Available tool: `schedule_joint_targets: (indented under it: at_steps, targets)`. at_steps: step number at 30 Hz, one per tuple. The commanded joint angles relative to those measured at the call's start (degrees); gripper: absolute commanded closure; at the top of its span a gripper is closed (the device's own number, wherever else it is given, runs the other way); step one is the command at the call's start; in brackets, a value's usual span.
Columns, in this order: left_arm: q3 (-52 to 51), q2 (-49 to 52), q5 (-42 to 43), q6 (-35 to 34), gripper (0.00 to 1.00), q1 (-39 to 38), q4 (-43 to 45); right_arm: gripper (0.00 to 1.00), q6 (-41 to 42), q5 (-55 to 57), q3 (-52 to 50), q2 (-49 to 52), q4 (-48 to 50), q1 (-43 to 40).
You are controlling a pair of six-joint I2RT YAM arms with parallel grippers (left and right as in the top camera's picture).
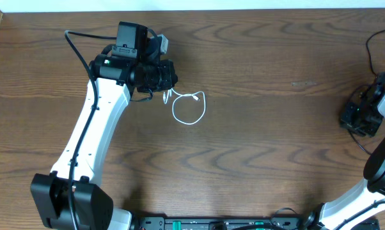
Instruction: Untangle cables
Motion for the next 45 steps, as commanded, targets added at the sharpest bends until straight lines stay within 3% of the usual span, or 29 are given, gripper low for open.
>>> schedule_joint_targets:
  at_steps: [1,8,21,27,35,36,37,38,40,42,45]
  targets:
    - [0.33,0.55,-0.37,0.98,0.92,-0.07,-0.02,0.99,2.01,0.28,-1.05,0.46,1.20,0.15]
    - [0.33,0.55,-0.37,0.98,0.92,-0.07,-0.02,0.99,4.68,-1.16,2.95,0.09,2.56,0.02]
    - [0.33,0.55,-0.37,0.98,0.92,-0.07,-0.24,0.99,4.68,-1.01,30.34,-0.07,-2.80,-3.19]
    - [0.33,0.55,-0.81,0.98,0.92,-0.07,-0.39,0.99,6.58,11.37,30.58,0.26,-2.86,-8.46]
    - [0.33,0.55,-0.81,0.98,0.92,-0.07,-0.20,0.99,12.17,10.78,28.39,3.78,-2.08,-17.66]
    - [0.33,0.55,-0.81,0.98,0.92,-0.07,-0.20,0.94,12.17,9.90,28.39,4.59,-2.10,-18.40]
    - [0.33,0.55,-0.81,0.98,0.92,-0.07,-0.13,0.79,12.20,8.98,28.39,5.38,-2.05,-19.04]
    - [0.33,0.55,-0.81,0.98,0.92,-0.07,0.00,0.41,12.20,7.32,28.39,6.27,-1.97,-19.67]
    - [0.33,0.55,-0.81,0.98,0.92,-0.07,0.04,0.12,12.20,4.83,28.39,7.06,-1.79,-20.09]
    - [0.33,0.55,-0.81,0.98,0.92,-0.07,0.02,0.04,12.20,2.71,28.39,7.15,-1.55,-20.04]
    - [0.33,0.55,-0.81,0.98,0.92,-0.07,0.04,0.02,12.17,0.07,28.70,6.49,-0.90,-19.26]
